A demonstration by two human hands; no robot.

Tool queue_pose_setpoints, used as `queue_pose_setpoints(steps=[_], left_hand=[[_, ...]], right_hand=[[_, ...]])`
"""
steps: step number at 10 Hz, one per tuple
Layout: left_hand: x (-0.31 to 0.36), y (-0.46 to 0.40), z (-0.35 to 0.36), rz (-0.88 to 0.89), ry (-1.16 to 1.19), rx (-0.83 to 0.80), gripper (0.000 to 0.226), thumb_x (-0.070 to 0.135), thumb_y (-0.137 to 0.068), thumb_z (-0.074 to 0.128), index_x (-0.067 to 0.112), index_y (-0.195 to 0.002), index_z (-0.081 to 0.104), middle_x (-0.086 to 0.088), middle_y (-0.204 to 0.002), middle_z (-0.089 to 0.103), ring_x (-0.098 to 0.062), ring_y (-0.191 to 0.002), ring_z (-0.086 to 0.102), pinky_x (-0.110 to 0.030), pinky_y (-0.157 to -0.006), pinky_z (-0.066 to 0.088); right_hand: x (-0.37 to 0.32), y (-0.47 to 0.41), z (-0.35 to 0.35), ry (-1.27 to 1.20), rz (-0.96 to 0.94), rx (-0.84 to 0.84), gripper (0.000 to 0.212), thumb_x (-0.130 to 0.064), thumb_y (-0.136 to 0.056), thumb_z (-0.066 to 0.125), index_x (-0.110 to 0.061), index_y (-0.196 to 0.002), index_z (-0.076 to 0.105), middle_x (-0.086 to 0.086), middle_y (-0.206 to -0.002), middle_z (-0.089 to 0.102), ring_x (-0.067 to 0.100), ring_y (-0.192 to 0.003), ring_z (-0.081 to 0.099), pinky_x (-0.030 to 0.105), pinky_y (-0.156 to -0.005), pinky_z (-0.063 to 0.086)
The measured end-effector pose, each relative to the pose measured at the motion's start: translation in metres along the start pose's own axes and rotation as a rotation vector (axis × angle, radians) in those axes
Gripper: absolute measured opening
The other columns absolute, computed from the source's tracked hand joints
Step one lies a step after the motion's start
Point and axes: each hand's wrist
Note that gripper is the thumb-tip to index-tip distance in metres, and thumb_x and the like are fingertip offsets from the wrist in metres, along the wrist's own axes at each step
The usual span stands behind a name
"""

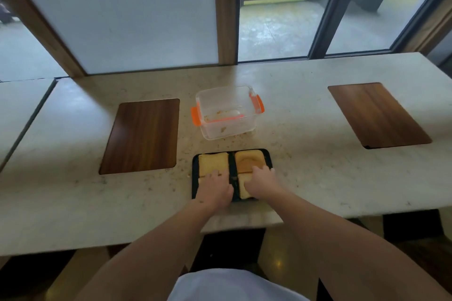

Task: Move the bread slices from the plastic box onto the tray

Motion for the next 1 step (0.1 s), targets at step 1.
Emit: queue_pose_setpoints(steps=[1], left_hand=[[0.0071, 0.0343, 0.0254, -0.025, -0.036, -0.043, 0.051, 0.041, -0.097, 0.037, 0.021, -0.144, 0.04, -0.014, -0.14, 0.047, -0.034, -0.122, 0.045, -0.049, -0.095, 0.046]], right_hand=[[0.0206, 0.0383, 0.0149, 0.058, -0.005, -0.008, 0.055, -0.04, -0.095, 0.049, -0.017, -0.145, 0.042, 0.015, -0.149, 0.041, 0.036, -0.139, 0.028, 0.049, -0.108, 0.035]])
Point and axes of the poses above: each hand's wrist, its own y-axis away from the middle knuckle, its own z-axis out of the palm, x = y × z
